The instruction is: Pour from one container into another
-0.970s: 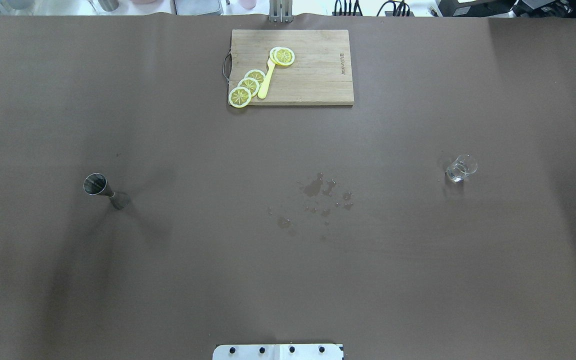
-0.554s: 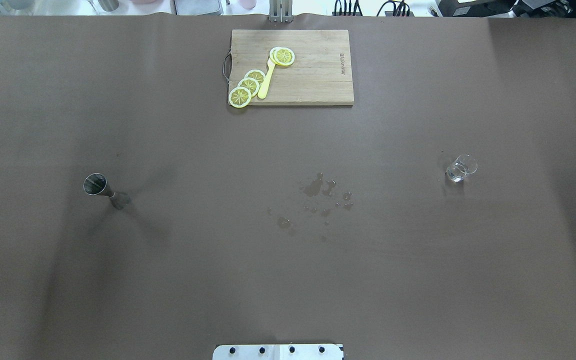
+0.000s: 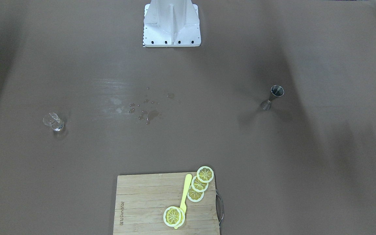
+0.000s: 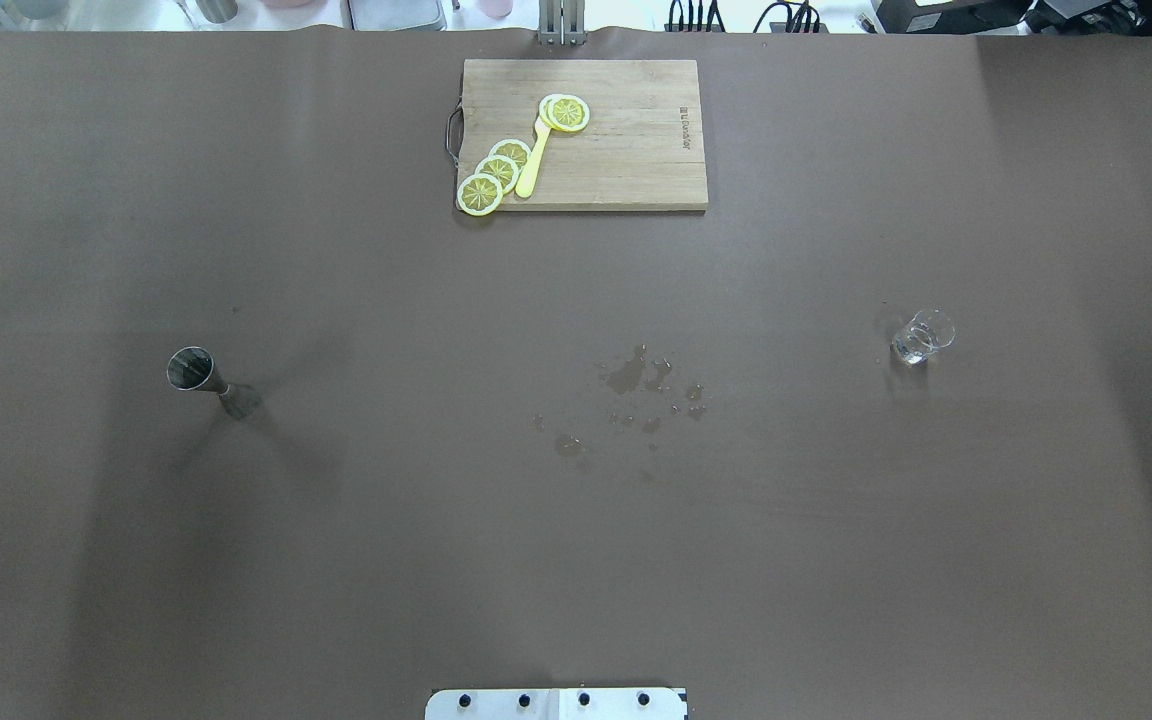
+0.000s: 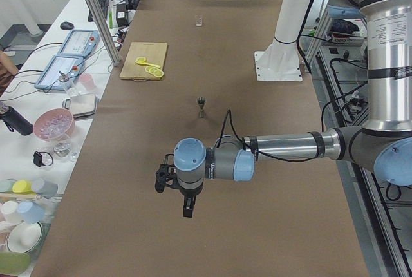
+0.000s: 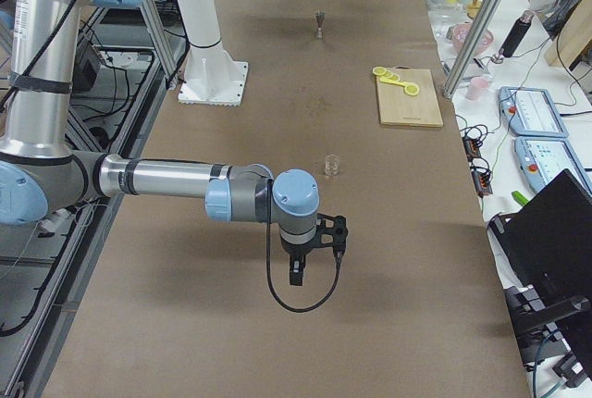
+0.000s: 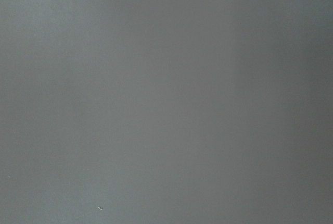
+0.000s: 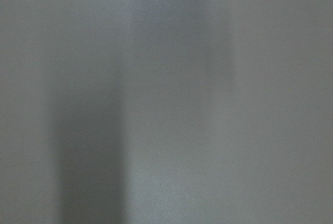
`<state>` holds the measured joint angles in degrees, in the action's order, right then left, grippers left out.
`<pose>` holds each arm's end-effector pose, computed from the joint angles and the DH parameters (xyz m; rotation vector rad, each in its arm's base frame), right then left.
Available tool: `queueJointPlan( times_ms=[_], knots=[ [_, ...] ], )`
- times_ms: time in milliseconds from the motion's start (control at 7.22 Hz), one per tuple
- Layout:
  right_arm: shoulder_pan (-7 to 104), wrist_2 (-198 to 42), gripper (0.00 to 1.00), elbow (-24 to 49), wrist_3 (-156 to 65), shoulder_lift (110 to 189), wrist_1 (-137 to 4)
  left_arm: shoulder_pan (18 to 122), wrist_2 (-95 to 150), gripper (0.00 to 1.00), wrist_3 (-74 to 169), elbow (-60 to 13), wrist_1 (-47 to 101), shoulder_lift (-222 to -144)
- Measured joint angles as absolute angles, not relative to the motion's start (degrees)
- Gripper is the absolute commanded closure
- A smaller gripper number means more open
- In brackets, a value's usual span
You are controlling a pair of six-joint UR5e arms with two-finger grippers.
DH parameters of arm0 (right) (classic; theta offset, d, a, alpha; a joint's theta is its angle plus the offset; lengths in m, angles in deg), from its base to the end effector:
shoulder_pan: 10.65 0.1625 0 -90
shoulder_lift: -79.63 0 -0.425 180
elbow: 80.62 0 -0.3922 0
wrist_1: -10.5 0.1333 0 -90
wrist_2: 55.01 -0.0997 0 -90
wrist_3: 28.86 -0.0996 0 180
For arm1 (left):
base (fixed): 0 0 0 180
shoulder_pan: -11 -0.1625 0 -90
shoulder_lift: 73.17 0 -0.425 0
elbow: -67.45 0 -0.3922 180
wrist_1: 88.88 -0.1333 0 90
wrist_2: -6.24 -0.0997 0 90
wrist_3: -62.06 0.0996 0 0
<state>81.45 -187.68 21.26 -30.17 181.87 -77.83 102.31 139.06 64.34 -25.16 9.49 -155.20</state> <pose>0.0805 -0.4008 0.6512 0.0269 -0.7446 0.0482 -0.0755 -0.4333 0.6878 0.0734 0.7453 0.0358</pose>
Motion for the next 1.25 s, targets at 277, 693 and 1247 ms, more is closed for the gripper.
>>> queueJointPlan(
  times_ms=[277, 693, 1247],
  knots=[
    [81.46, -187.83, 0.00, 21.32, -30.18, 181.86, -77.83, 102.42, 139.12, 0.01, 64.35, -24.27, 9.40, -155.62],
    [81.61, -188.00, 0.00, 21.33, -30.18, 181.93, -77.85, 102.49, 139.13, 0.01, 63.73, -23.61, 9.21, -156.66],
    [81.80, -188.34, 0.00, 21.33, -30.18, 181.93, -77.84, 102.42, 139.03, 0.01, 64.04, -20.59, -0.51, -164.16]
  ],
)
